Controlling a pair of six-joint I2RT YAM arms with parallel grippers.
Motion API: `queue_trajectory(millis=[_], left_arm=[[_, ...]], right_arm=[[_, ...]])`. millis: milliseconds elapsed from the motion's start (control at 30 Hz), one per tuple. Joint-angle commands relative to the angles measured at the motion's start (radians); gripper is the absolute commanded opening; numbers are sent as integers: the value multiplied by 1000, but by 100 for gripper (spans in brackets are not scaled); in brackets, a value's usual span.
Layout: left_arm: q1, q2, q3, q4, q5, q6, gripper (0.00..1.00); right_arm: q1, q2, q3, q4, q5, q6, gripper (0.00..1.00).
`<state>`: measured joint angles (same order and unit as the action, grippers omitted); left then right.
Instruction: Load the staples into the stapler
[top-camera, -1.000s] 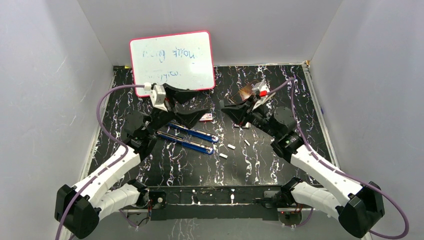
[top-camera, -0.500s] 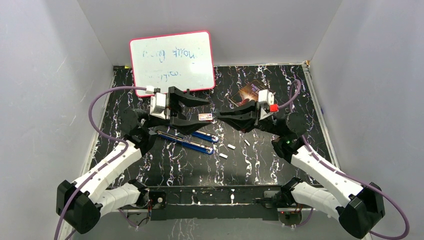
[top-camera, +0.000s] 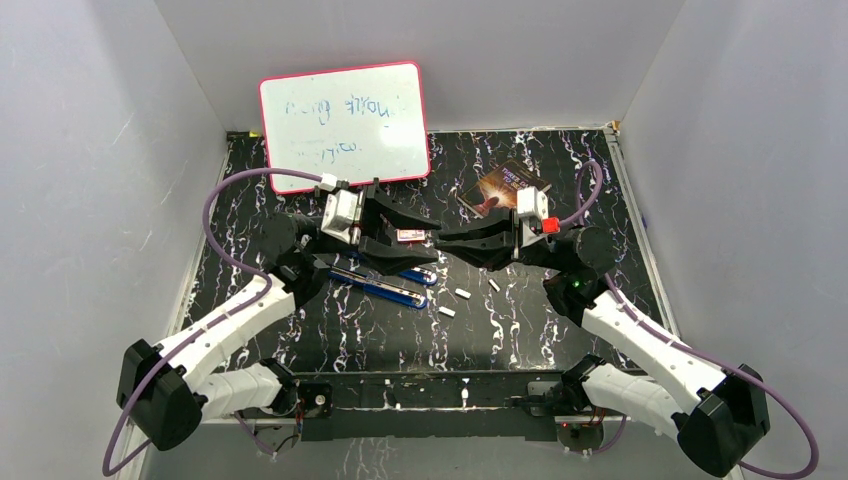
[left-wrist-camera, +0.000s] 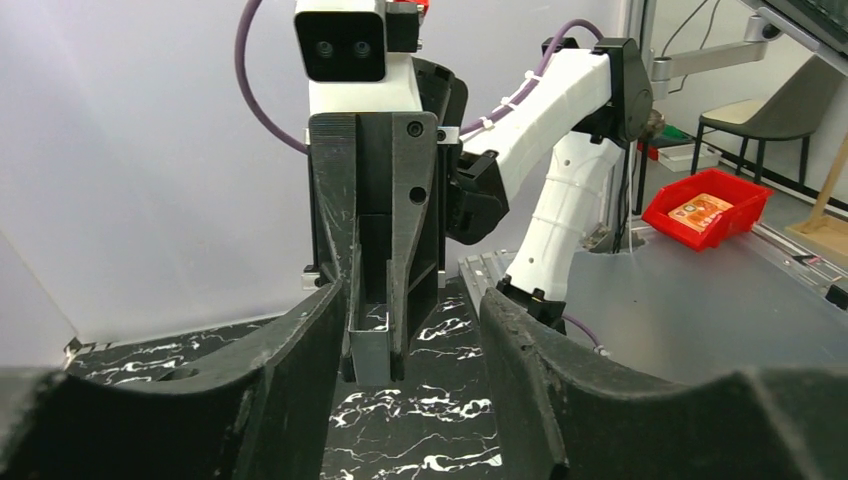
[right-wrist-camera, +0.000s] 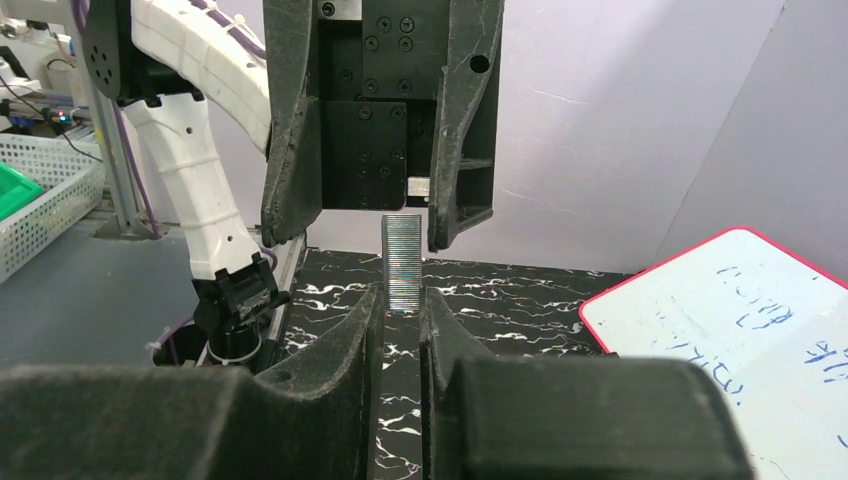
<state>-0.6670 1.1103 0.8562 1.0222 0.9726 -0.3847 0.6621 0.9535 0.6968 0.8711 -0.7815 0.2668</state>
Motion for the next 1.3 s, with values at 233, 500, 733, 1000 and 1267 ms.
queue_trajectory(millis=[233,500,733,1000,1267], left_arm=[[-22,2,36,59,20,20,42],[-23,-4,24,59,-14,23,48],[-24,-5,24,59,-24,29,45],[-23,-4,27,60,-22,27,29],[-23,-4,24,61,-19,29,8]], right_arm=[[-1,-29,24,45,-7,5,0],[-1,-52,20,45,-4,2,0],[0,-53,27,39,-10,2,0],[-1,-46,31,23,-8,-2,0],[1,-49,32,24,6,-2,2]])
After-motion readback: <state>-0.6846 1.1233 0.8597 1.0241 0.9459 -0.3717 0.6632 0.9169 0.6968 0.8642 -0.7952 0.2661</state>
